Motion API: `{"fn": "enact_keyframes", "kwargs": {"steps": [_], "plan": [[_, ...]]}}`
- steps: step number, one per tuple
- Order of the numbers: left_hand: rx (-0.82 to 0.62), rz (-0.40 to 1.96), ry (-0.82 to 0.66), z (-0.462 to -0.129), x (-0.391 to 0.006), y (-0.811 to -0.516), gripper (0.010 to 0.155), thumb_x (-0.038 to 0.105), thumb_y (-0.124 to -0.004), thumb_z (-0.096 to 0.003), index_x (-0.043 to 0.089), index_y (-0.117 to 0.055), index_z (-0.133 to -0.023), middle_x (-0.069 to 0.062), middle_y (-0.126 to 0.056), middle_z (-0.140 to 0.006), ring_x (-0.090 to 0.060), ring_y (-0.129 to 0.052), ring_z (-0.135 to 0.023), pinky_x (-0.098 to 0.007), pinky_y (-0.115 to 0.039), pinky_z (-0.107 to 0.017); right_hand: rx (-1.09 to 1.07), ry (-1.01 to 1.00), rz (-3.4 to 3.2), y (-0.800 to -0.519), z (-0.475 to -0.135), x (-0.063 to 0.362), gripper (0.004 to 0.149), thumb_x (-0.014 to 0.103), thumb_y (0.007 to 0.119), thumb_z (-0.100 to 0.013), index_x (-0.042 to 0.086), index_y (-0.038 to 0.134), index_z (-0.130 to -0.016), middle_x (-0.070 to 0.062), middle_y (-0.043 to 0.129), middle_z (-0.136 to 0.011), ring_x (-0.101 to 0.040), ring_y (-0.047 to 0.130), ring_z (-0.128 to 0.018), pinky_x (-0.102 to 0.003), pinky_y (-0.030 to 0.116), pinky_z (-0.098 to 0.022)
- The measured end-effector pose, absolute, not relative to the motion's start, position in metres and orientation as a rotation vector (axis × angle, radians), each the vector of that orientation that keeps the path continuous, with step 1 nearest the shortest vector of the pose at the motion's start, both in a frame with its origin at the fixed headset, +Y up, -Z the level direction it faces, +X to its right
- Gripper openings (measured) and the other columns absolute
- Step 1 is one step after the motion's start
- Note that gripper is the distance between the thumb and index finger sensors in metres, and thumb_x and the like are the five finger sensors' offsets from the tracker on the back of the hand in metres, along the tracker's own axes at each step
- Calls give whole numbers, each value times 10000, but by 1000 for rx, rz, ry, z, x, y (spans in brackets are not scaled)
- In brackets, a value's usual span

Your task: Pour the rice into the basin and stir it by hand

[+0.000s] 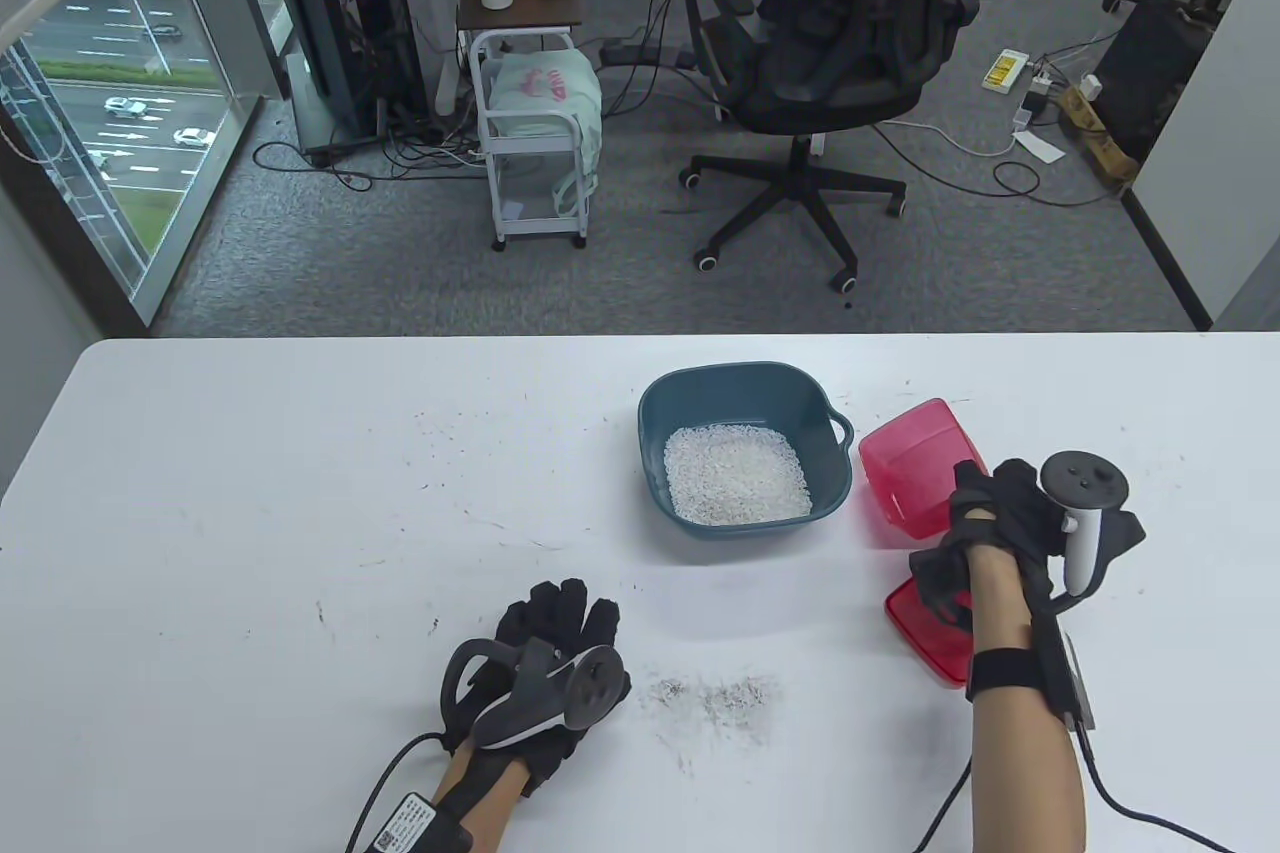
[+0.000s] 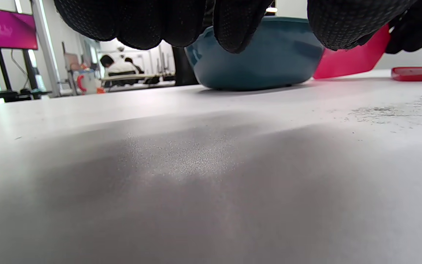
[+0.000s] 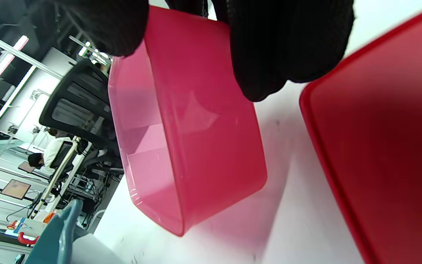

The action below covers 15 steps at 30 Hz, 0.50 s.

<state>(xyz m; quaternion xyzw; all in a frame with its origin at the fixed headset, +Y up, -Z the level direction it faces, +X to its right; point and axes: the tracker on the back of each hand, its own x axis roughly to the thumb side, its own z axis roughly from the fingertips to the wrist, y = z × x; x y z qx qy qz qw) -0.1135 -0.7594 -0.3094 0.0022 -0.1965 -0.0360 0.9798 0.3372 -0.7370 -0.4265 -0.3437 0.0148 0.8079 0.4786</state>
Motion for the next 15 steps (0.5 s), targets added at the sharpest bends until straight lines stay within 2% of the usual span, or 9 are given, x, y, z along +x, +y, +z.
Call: {"fn": "enact_keyframes", "kwargs": {"steps": [4, 6, 10, 15], "plan": [[0, -73, -395, -310, -113, -759, 785, 636, -754, -407, 244, -672, -1083, -208, -603, -1148, -514, -651, -1014, -662, -644, -713, -830, 68, 1944, -744, -430, 336, 699, 378, 827, -366, 24, 649, -941, -384, 702, -850, -471, 1001, -475, -585, 859, -348], [-3, -75, -395, -310, -113, -760, 786, 636, -754, -407, 243, -673, -1082, -207, -603, -1148, -512, -652, -1015, -661, -645, -712, -823, 138, 1994, -742, -431, 335, 745, 404, 817, -366, 13, 603, -963, -402, 643, -884, -477, 1002, -477, -579, 862, -339], [-1, -75, -397, -309, -113, -759, 788, 637, -754, -406, 243, -671, -1083, -206, -600, -1149, -515, -650, -1014, -661, -644, -712, -852, 75, 2112, -713, -415, 341, 774, 443, 792, -375, 38, 550, -988, -379, 565, -937, -456, 985, -489, -541, 860, -324], [16, -63, -392, -309, -114, -755, 789, 636, -754, -407, 241, -670, -1084, -207, -594, -1152, -513, -646, -1017, -662, -644, -713, -697, -69, 2076, -675, -376, 360, 758, 423, 777, -389, 36, 528, -992, -359, 562, -944, -459, 970, -502, -544, 850, -327]]}}
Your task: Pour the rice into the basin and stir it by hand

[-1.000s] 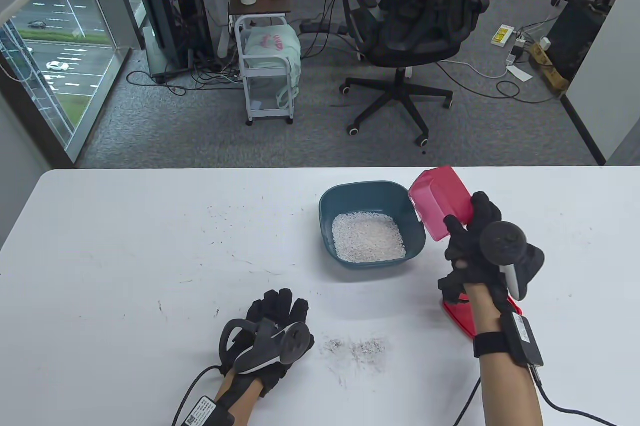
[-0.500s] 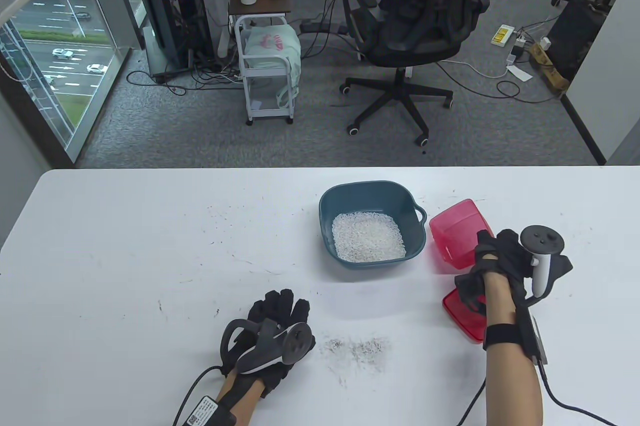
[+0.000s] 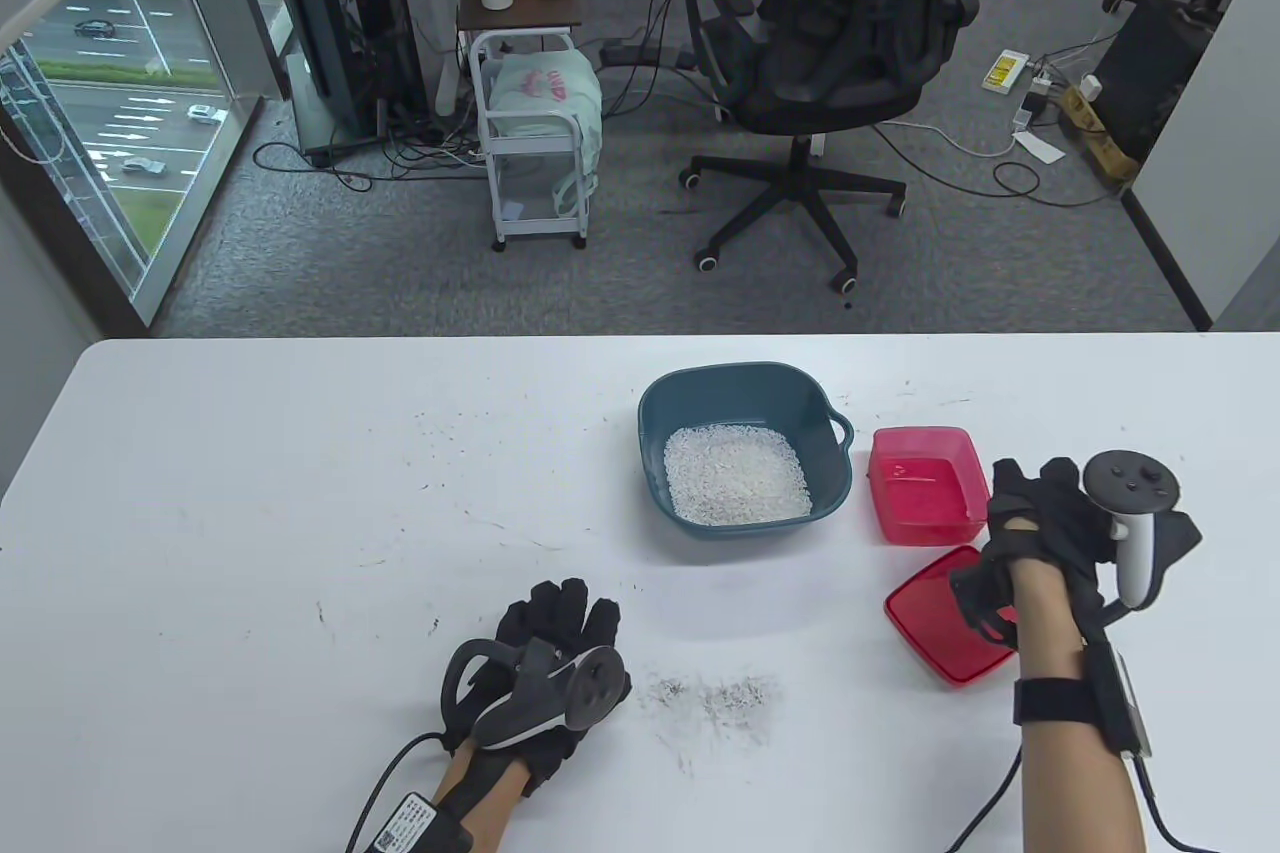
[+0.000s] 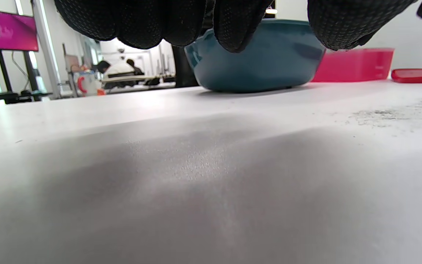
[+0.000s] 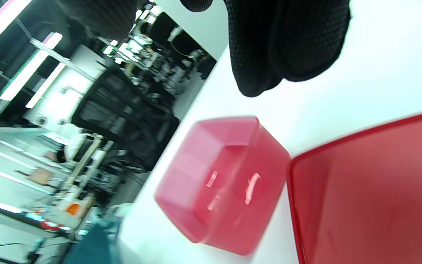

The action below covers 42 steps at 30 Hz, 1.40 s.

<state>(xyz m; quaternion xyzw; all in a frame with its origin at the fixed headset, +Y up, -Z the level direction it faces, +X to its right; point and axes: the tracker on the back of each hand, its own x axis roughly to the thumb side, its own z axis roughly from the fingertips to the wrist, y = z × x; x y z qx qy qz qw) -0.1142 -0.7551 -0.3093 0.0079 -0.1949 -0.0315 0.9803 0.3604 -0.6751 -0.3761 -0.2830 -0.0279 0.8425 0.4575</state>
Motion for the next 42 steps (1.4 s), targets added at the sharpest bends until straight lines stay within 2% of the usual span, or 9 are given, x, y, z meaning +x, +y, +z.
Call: {"fn": "enact_keyframes", "kwargs": {"steps": [4, 7, 15, 20, 25, 28, 34, 38, 42], "plan": [[63, 26, -366, -312, -122, -741, 792, 638, -755, -404, 244, -666, -1086, -204, -579, -1163, -511, -644, -1022, -659, -646, -717, -486, -195, 2072, -663, -333, 366, 724, 401, 769, -394, 38, 556, -984, -348, 603, -932, -465, 967, -514, -554, 843, -335], [92, 186, -300, -322, -130, -723, 802, 649, -749, -408, 258, -642, -1100, -185, -566, -1179, -489, -653, -1035, -642, -657, -729, -356, -250, 2094, -669, -308, 366, 699, 393, 767, -394, 42, 597, -974, -341, 649, -917, -470, 976, -508, -561, 846, -333], [24, 598, -77, -408, -136, -679, 798, 638, -737, -431, 211, -636, -1098, -192, -644, -1138, -410, -850, -884, -531, -806, -607, -277, -199, 2084, -725, -276, 378, 667, 390, 753, -401, 39, 642, -957, -338, 674, -908, -482, 975, -526, -577, 841, -347], [-95, 764, 95, -466, -121, -699, 788, 587, -748, -460, 172, -586, -1109, -219, -662, -1108, -362, -969, -701, -469, -875, -468, -275, -170, 2048, -737, -275, 380, 652, 381, 747, -403, 36, 656, -948, -340, 687, -898, -489, 972, -524, -584, 836, -349], [-242, 654, 88, -505, -98, -731, 885, 617, -757, -461, 150, -445, -1145, -248, -579, -1130, -299, -1019, -563, -405, -908, -366, -261, -159, 2121, -739, -273, 374, 646, 384, 745, -401, 41, 670, -943, -332, 705, -891, -484, 978, -522, -583, 840, -349], [-284, 632, 98, -520, -91, -743, 868, 568, -787, -467, 135, -449, -1139, -246, -632, -1104, -233, -1064, -442, -361, -939, -280, -265, -129, 2124, -744, -275, 371, 645, 385, 743, -402, 42, 669, -943, -332, 705, -892, -486, 976, -529, -584, 839, -353], [-389, 887, 136, -533, -95, -756, 704, 327, -842, -492, 71, -576, -1091, -252, -870, -944, -198, -1120, -191, -327, -981, -100, -284, -102, 2137, -750, -278, 373, 641, 384, 742, -403, 41, 676, -940, -329, 712, -890, -489, 974, -539, -590, 835, -363], [-237, 927, 89, -524, -100, -749, 675, 234, -899, -438, -32, -663, -1012, -303, -935, -804, -181, -1143, -70, -302, -1011, -7, -292, -103, 2102, -751, -277, 378, 642, 385, 742, -402, 39, 677, -940, -332, 710, -890, -490, 972, -544, -592, 834, -367], [-182, 964, 10, -498, -111, -732, 672, 212, -908, -422, -45, -675, -998, -327, -922, -787, -200, -1137, -35, -310, -1008, 24, -299, -79, 2067, -755, -279, 381, 643, 384, 741, -403, 38, 675, -941, -332, 708, -891, -491, 969, -549, -595, 831, -370]]}}
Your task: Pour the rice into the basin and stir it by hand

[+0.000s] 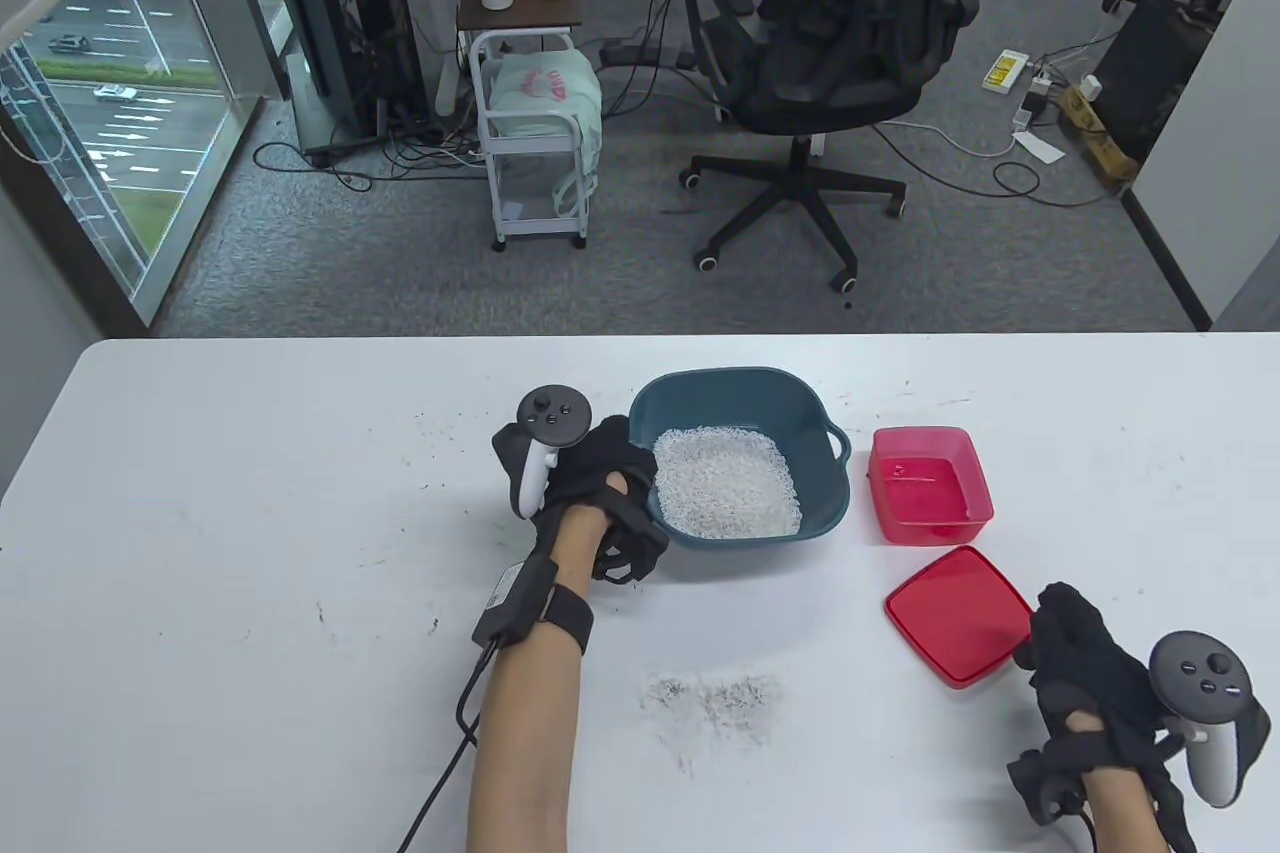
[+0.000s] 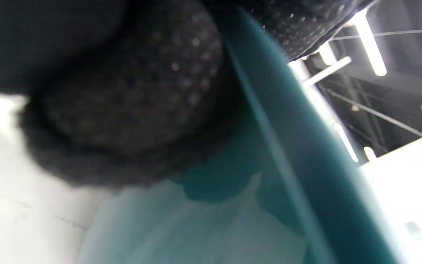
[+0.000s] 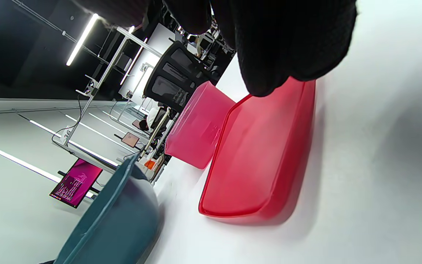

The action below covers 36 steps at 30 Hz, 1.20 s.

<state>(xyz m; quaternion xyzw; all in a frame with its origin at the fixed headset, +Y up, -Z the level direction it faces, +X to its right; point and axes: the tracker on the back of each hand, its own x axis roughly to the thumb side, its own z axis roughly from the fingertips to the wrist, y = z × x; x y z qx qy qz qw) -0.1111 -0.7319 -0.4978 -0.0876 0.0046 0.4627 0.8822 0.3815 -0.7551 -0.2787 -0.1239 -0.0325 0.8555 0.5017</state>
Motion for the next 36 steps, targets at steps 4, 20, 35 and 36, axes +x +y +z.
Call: {"fn": "enact_keyframes", "kwargs": {"steps": [4, 20, 35, 36], "plan": [[-206, 1058, -56, -454, -127, -720, 709, 211, -887, -435, -44, -602, -1031, -335, -867, -829, -199, -1133, -62, -311, -1008, 1, -282, -71, 2060, -754, -280, 380, 641, 385, 740, -404, 38, 677, -940, -332, 710, -889, -493, 970, -548, -595, 830, -372], [-335, 1134, -235, -342, -137, -752, 741, 192, -870, -443, -55, -534, -1055, -389, -754, -923, -213, -1125, -58, -304, -1001, 17, -264, -38, 2023, -761, -284, 379, 639, 385, 738, -405, 37, 683, -937, -333, 716, -886, -496, 968, -552, -599, 828, -375], [-407, 1105, -191, -343, -140, -777, 751, 254, -841, -472, -21, -495, -1079, -351, -737, -962, -174, -1102, -89, -284, -980, -16, 458, -115, 2484, -686, -293, 248, 626, 399, 746, -409, 136, 712, -975, -218, 643, -1034, -536, 682, -909, -717, 603, -596], [-412, 1117, -188, -343, -141, -777, 751, 255, -841, -473, -20, -494, -1080, -353, -734, -962, -178, -1102, -89, -287, -980, -17, 576, -31, 2514, -679, -298, 222, 622, 398, 747, -408, 137, 725, -972, -223, 659, -1029, -533, 696, -904, -713, 611, -596]]}}
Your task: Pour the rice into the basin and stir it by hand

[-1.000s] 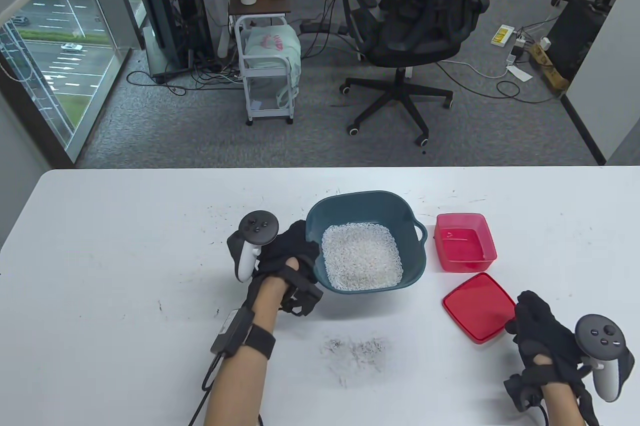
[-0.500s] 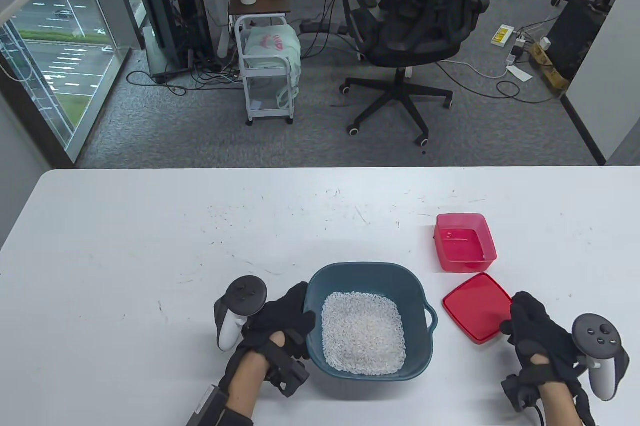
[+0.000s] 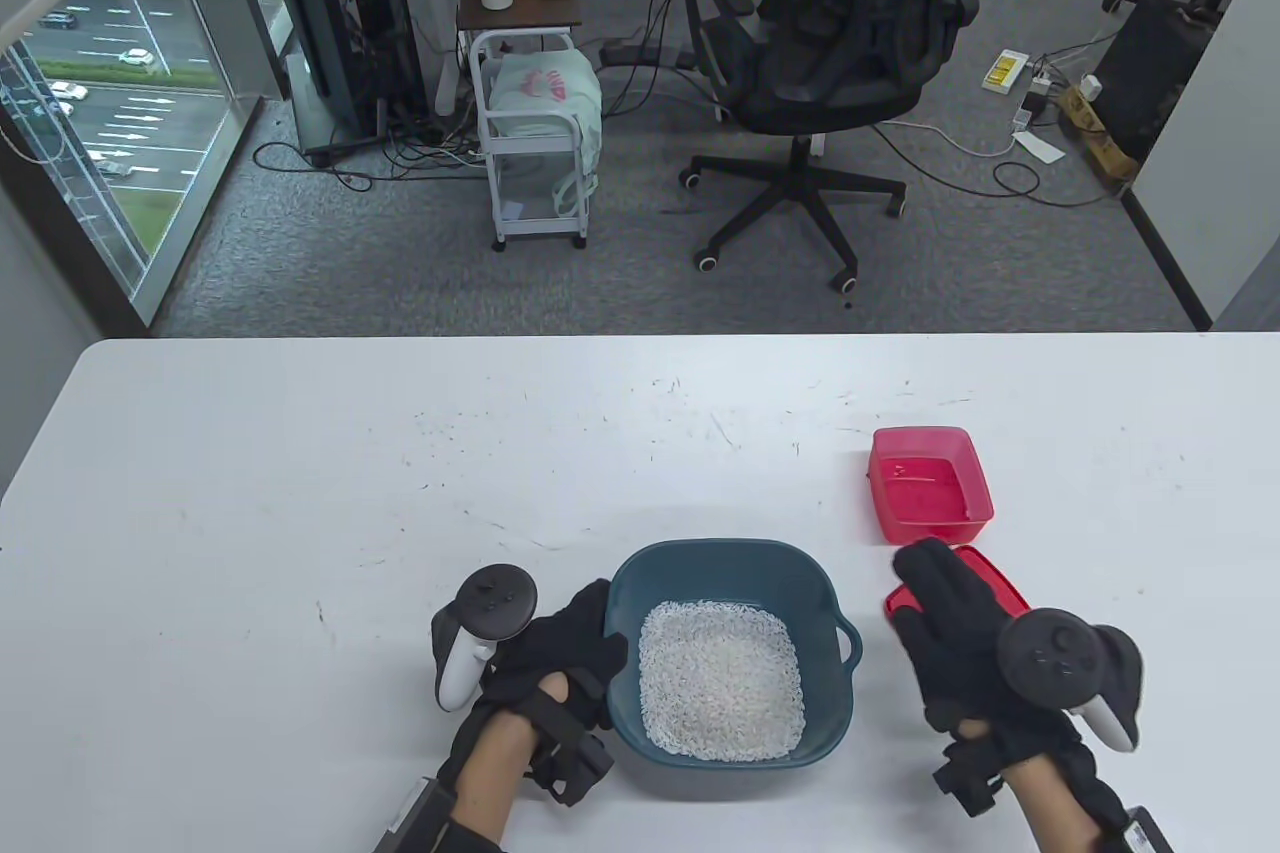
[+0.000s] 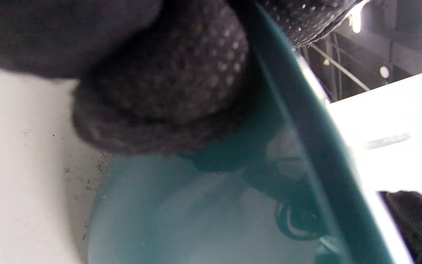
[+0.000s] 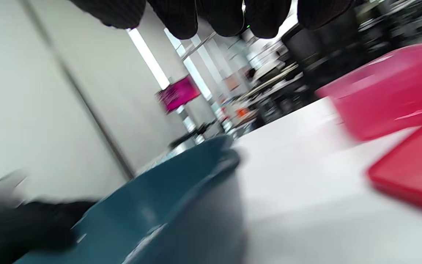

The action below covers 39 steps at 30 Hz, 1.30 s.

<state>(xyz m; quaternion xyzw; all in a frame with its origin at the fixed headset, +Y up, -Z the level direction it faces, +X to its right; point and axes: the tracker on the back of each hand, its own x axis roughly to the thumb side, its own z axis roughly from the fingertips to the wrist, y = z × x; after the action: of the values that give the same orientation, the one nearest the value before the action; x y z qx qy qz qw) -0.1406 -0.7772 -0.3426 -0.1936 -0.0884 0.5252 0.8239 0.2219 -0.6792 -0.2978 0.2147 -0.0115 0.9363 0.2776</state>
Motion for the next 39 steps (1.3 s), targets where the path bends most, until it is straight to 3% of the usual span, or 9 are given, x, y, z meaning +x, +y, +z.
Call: {"fn": "enact_keyframes", "kwargs": {"steps": [4, 9, 13, 16, 19, 25, 32, 35, 39], "plan": [[-417, 1117, -198, -343, -141, -777, 750, 261, -839, -476, -16, -494, -1082, -351, -734, -963, -176, -1102, -91, -284, -980, -18, 814, 310, 2689, -677, -317, 139, 615, 403, 747, -405, 146, 745, -964, -235, 667, -1023, -524, 708, -903, -698, 625, -600], [-407, 1113, -202, -342, -141, -777, 749, 261, -836, -477, -20, -496, -1082, -352, -734, -962, -173, -1099, -93, -283, -977, -21, 926, 899, 2822, -714, -352, 58, 603, 402, 743, -404, 174, 741, -961, -173, 710, -1019, -481, 725, -905, -682, 630, -599], [-403, 1106, -203, -342, -141, -777, 748, 254, -835, -478, -23, -494, -1083, -358, -735, -960, -176, -1099, -92, -287, -976, -20, 944, 1032, 2909, -739, -369, 27, 603, 407, 744, -398, 210, 729, -967, -124, 702, -1037, -447, 698, -934, -677, 615, -612], [-388, 1085, -194, -341, -141, -776, 744, 253, -834, -476, -24, -501, -1082, -356, -748, -953, -165, -1095, -87, -282, -974, -16, 903, 1070, 2945, -747, -376, 23, 601, 397, 740, -399, 189, 717, -962, -106, 659, -1041, -402, 679, -937, -669, 604, -616], [-383, 1086, -197, -341, -141, -777, 743, 252, -836, -476, -24, -503, -1080, -355, -750, -952, -167, -1096, -86, -283, -975, -15, 778, 1041, 3061, -745, -377, 29, 593, 395, 750, -397, 188, 752, -953, -148, 776, -974, -430, 804, -858, -655, 677, -576], [-358, 1115, -146, -339, -143, -777, 711, 252, -848, -467, -21, -566, -1060, -341, -796, -925, -175, -1109, -60, -288, -982, 5, 478, 1383, 3252, -751, -371, 52, 593, 379, 755, -383, 41, 821, -866, -248, 934, -786, -463, 980, -617, -581, 815, -436], [-345, 1111, -121, -339, -143, -777, 698, 242, -849, -466, -27, -580, -1052, -339, -807, -917, -176, -1113, -52, -286, -987, 13, 596, 1660, 2929, -758, -347, 54, 587, 389, 794, -328, -43, 952, -692, -269, 1073, -556, -434, 1084, -314, -531, 890, -218], [-345, 1115, -117, -338, -143, -778, 698, 244, -849, -466, -25, -581, -1052, -336, -808, -918, -178, -1112, -52, -286, -987, 13, 717, 1619, 2680, -757, -347, 50, 594, 394, 797, -324, -21, 952, -720, -276, 1062, -580, -447, 1083, -355, -540, 895, -248], [-345, 1114, -136, -338, -143, -778, 708, 259, -851, -467, -17, -578, -1059, -336, -803, -923, -175, -1110, -54, -284, -984, 10, 711, 1530, 2256, -757, -357, 49, 609, 389, 793, -340, 11, 882, -809, -237, 988, -754, -456, 1027, -602, -574, 871, -402]]}}
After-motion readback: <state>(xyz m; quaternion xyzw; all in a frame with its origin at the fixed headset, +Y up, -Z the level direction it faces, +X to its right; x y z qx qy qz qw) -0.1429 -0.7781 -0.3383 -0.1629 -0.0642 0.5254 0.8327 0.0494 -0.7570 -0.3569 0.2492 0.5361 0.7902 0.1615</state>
